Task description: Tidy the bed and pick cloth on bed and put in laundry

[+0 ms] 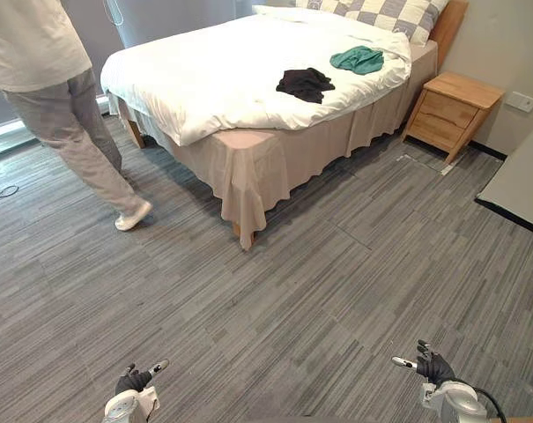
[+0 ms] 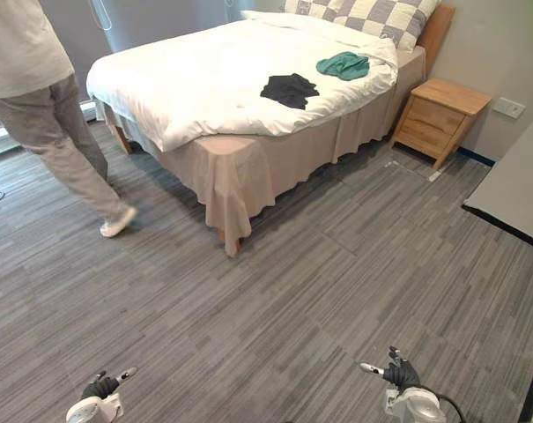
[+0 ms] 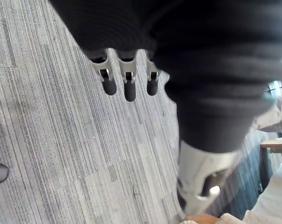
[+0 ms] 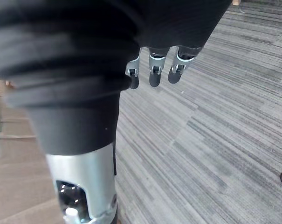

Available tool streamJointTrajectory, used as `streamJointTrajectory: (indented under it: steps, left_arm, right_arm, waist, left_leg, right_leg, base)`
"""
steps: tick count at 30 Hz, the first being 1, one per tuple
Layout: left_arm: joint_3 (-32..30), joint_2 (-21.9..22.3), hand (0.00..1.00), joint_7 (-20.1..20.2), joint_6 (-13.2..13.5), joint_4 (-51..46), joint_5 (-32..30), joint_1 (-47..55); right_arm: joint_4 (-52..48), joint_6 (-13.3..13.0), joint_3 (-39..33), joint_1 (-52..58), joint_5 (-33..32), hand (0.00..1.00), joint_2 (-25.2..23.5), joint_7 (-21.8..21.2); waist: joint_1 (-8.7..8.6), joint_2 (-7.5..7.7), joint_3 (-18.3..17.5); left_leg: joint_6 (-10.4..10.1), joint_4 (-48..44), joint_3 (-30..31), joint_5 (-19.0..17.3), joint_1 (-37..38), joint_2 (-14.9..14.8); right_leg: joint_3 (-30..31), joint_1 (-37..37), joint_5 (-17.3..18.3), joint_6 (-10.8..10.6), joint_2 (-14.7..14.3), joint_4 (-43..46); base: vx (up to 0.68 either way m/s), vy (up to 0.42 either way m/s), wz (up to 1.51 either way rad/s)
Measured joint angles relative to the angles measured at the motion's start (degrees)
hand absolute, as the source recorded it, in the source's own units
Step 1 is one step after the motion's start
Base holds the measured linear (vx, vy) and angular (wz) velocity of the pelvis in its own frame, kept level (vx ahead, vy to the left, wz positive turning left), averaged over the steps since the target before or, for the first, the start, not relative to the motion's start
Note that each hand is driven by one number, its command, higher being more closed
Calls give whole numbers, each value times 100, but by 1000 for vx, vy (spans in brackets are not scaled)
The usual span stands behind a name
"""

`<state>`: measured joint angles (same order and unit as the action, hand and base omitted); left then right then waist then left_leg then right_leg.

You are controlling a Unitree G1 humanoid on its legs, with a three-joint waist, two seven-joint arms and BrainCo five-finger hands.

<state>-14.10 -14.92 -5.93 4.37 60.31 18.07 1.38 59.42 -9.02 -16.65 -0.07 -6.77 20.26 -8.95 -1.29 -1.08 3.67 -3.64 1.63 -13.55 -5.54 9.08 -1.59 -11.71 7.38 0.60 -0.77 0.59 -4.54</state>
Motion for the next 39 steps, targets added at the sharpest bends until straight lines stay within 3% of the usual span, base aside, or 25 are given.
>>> streamJointTrajectory:
  steps: [5,7,9,10,11,12,14,15,18,20,21,23,24,25,27,28,29,30,31,32,33,35,36,38,39]
  left_arm:
    - [81,31,0,-10,24,0,6,17]
    - [231,54,0,-12,26,0,21,-5]
    - [378,99,0,-27,23,8,98,-41]
    - [456,105,0,-28,24,12,116,-46]
    - [483,80,0,-37,29,32,120,-17]
    - [482,66,0,-43,32,52,126,-1]
    - [512,24,0,-44,30,125,143,24]
    - [537,-8,0,-36,32,119,235,32]
    - [612,-73,0,16,35,112,229,-38]
    - [603,-113,0,71,45,98,216,-99]
    - [577,-169,0,123,105,93,183,-129]
    - [451,-168,0,144,154,99,138,-107]
    - [286,-111,0,161,163,107,70,-66]
    - [258,-107,0,176,172,107,40,-62]
    - [140,-151,0,242,274,98,16,-62]
    - [141,-95,0,255,273,104,72,-19]
    - [150,-24,0,286,330,101,132,41]
    - [152,5,0,296,390,100,131,82]
    - [150,33,0,311,435,97,131,110]
    - [150,68,0,391,523,83,132,177]
    - [151,112,0,469,538,26,144,268]
    - [145,253,0,545,611,-84,245,411]
    - [146,381,0,601,675,-146,297,457]
    - [147,541,0,628,756,-177,402,563]
    - [152,599,0,621,789,-233,465,597]
  right_arm:
    - [0,4,-7,23,-3,0,0,-14]
    - [-4,4,-12,7,-5,0,-2,-7]
    - [-4,39,-12,17,-11,0,-75,15]
    - [-5,50,-11,1,-13,0,-128,38]
    - [-10,53,-10,15,-17,0,-322,78]
    - [-5,55,-10,33,-16,0,-397,89]
    - [37,63,-10,143,-7,0,-515,90]
    - [40,66,-17,214,-8,0,-513,87]
    - [18,65,-127,221,-13,0,-498,90]
    - [-7,83,-126,227,-72,0,-500,81]
    - [-35,103,-139,236,-138,0,-511,86]
    - [-48,114,-249,295,-211,0,-536,97]
    - [-123,115,-509,420,-211,0,-569,111]
    - [-227,113,-553,486,-212,0,-577,107]
    - [-252,106,-642,425,-226,0,-620,69]
    - [-258,107,-744,408,-220,0,-614,45]
    - [-251,104,-759,423,-194,0,-613,35]
    - [-245,90,-728,433,-149,0,-609,34]
    - [-240,64,-699,441,-68,0,-606,34]
    - [-229,39,-554,444,24,0,-608,35]
    - [-229,-32,-476,442,91,0,-609,5]
    - [-225,-135,-476,400,151,0,-534,5]
    - [-245,-186,-482,362,178,0,-437,11]
    - [-416,-207,-500,282,175,0,-316,22]
    - [-519,-248,-500,238,170,0,-245,22]
  waist:
    - [-2,-20,33]
    - [-3,-46,157]
    - [-29,0,327]
    - [-23,-16,391]
    - [11,87,485]
    - [16,133,527]
    - [-1,167,684]
    - [-50,193,698]
    - [-204,207,722]
    - [-215,223,739]
    - [-220,385,809]
    - [-238,489,884]
    - [-300,279,896]
    - [-319,173,819]
    - [-237,109,775]
    - [-238,-26,765]
    - [-217,-192,756]
    - [-207,-198,778]
    - [-195,-239,781]
    - [-149,-292,828]
    - [-82,-130,933]
    - [66,-33,1027]
    - [172,-17,1023]
    - [221,-47,1020]
    - [214,-76,1008]
  left_leg:
    - [1,15,3,0,18,6]
    - [11,17,-2,-6,101,10]
    - [196,0,-13,-105,142,61]
    - [273,-7,-46,-189,191,73]
    - [331,-147,-158,-320,230,126]
    - [336,-210,-160,-376,259,139]
    - [427,-330,-121,-494,529,128]
    - [420,-511,-49,-645,533,56]
    - [314,-653,51,-849,565,-131]
    - [184,-612,48,-932,610,-253]
    - [16,-569,60,-954,755,-184]
    - [-145,-565,86,-1146,991,-178]
    - [-186,-508,97,-1463,1309,-502]
    - [-143,-525,95,-1481,1337,-628]
    - [-363,-1433,61,-1188,1048,-840]
    - [-428,-2273,144,-911,741,-1029]
    - [-501,-3594,304,-100,223,-1297]
    - [-546,-4217,433,109,-58,-1400]
    - [-530,-4792,536,49,-327,-1483]
    - [-481,-5958,624,-277,-927,-1597]
    - [-399,-6270,612,-535,-1400,-1518]
    - [-174,-5867,389,-725,-1915,-1330]
    - [-101,-5241,115,-760,-2218,-1215]
    - [47,-4034,-449,-594,-2557,-1036]
    - [121,-3055,-1006,-312,-2686,-931]
  right_leg:
    - [1,-36,39,-37,14,114]
    - [1,-183,297,-76,72,611]
    - [-18,-703,823,-440,314,1991]
    - [-5,-991,877,-526,407,2656]
    - [-36,-1677,771,-352,672,4090]
    - [-84,-1871,662,-170,770,4529]
    - [-113,-2128,880,-340,825,5197]
    - [-127,-2249,1092,-480,783,5190]
    - [-347,-2489,1059,-350,605,4098]
    - [-402,-2462,383,-343,374,2164]
    - [-360,-2481,-108,-489,456,1065]
    - [-338,-2527,-166,-519,611,919]
    - [-556,-2614,-558,-277,515,1536]
    - [-657,-2752,-505,-219,446,1869]
    - [-681,-2921,-236,371,327,2422]
    - [-691,-2781,-72,601,172,2443]
    - [-632,-2398,160,660,-94,2229]
    - [-586,-2200,202,679,-204,2070]
    - [-542,-2011,228,693,-316,1930]
    - [-393,-1474,306,751,-504,1593]
    - [-299,-968,421,776,-532,1360]
    - [-192,-341,496,703,-536,1085]
    - [-37,-14,576,710,-532,864]
    - [64,315,720,655,-526,620]
    - [81,479,869,626,-539,543]
  base:
    - [-46,-21,0]
    - [-59,2,3]
    - [-100,32,7]
    - [-95,69,-16]
    - [-67,65,-23]
    - [-28,80,-18]
    - [98,43,-1]
    - [144,10,12]
    - [280,-50,21]
    - [400,-115,10]
    - [456,-181,14]
    - [501,-236,20]
    - [456,-237,24]
    - [732,-394,13]
    - [677,-419,-28]
    - [735,-424,-44]
    - [625,-328,-31]
    - [531,-211,-27]
    - [402,-118,-30]
    - [729,-223,-42]
    - [788,-251,-52]
    - [559,-170,-48]
    - [490,-72,-52]
    - [494,-11,-36]
    - [398,43,-6]
